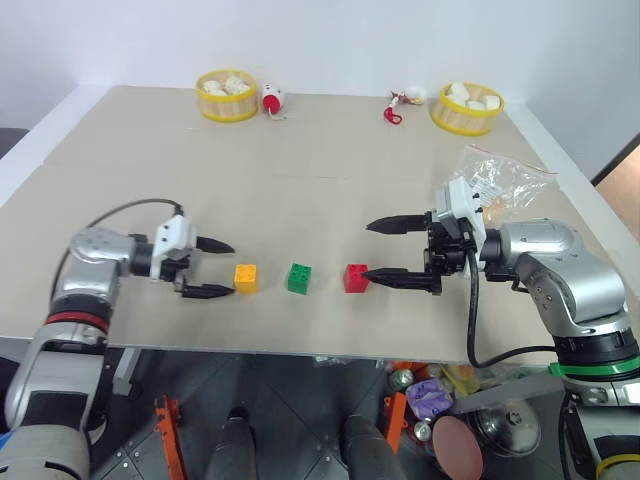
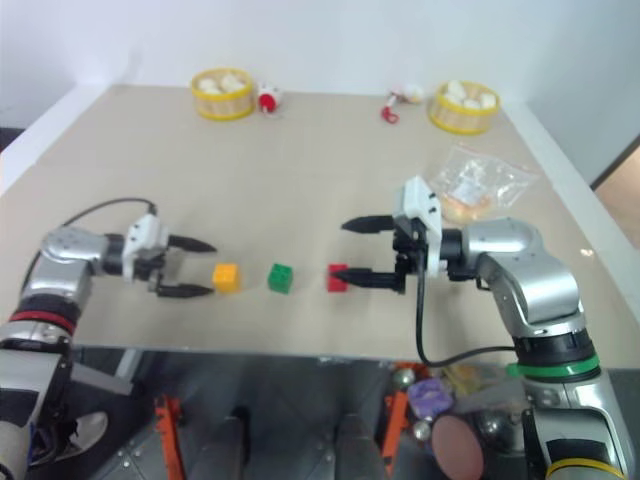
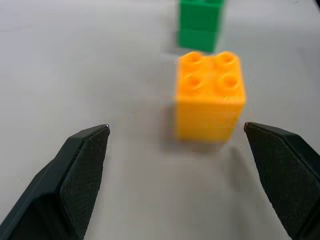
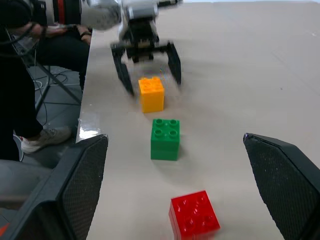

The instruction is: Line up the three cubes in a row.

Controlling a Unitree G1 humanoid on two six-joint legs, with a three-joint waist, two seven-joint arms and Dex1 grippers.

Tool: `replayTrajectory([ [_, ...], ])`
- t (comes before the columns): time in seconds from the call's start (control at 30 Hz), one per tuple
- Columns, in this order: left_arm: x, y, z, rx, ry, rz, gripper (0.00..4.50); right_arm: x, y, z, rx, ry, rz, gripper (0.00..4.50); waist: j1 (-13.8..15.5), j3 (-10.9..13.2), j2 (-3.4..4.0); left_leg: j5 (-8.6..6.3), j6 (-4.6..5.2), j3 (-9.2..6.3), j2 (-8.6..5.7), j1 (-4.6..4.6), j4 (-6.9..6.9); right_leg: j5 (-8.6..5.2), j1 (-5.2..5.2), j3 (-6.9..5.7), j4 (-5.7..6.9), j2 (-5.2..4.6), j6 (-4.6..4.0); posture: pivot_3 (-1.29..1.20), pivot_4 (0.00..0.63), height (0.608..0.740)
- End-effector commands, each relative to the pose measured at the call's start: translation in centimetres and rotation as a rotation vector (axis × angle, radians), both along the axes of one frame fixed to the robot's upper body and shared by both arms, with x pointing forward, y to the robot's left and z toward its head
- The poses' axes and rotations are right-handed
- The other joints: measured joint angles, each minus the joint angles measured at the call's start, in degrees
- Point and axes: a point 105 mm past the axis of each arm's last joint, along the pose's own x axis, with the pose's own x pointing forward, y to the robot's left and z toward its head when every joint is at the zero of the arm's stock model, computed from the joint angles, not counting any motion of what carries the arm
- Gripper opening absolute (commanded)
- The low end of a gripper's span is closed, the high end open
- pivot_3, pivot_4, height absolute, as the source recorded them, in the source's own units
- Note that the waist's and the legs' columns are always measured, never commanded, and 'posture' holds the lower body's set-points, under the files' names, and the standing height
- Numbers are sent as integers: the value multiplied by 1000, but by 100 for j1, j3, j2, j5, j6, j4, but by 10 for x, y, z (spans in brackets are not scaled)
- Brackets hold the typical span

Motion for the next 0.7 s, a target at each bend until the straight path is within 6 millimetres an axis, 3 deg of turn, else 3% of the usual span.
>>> replayTrajectory([
  [0.03, -18, 22, 20, -31, 11, 27, 4457, 3, -12, 20, 3, -67, -14, 4500, -5, 0, 0, 2, -2, 0, 1, 0, -8, 0, -4, 0, 0, 0, 0, 0, 150, 740],
  [0.13, -48, 30, 31, -36, 92, 23, 4457, 9, -24, 25, -23, -83, -37, 4500, -16, 1, 1, 6, -9, 2, 4, 0, -40, -13, -13, 1, 4, 0, 5, 0, 150, 740],
  [0.2, -57, 32, 36, -57, 110, 51, 4457, 17, -30, 29, -29, -104, -72, 4500, 10, 2, 3, 6, -11, 2, 4, 0, -49, -24, -18, -2, 6, 0, 1, 0, 150, 740],
  [0.3, -51, 43, 47, -168, 63, 244, 4457, 43, -47, 40, 1, -167, -224, 4500, 17, 3, 4, 3, -15, 5, 4, 0, -40, -27, -13, -7, 6, 0, -6, 0, 150, 740],
  [0.4, -32, 58, 49, -260, -6, 536, 4457, 61, -56, 43, 70, -183, -369, 4500, 9, 1, 1, 0, -21, 7, 4, 0, -31, -26, -13, -6, 2, -2, -12, 0, 150, 740],
  [0.5, -23, 73, 53, -421, -64, 800, 4457, 63, -56, 22, 121, -127, -465, 4500, 7, 0, -1, 3, -17, 7, 4, 2, -26, -21, -12, -5, 2, -2, -20, 0, 150, 740],
  [0.7, -40, 62, 35, -607, -59, 988, 4457, 58, -61, -26, 204, -13, -684, 4500, 15, -2, -5, 13, -8, 7, 3, 0, -32, -18, -5, -5, 3, -1, -8, 0, 150, 740],
])
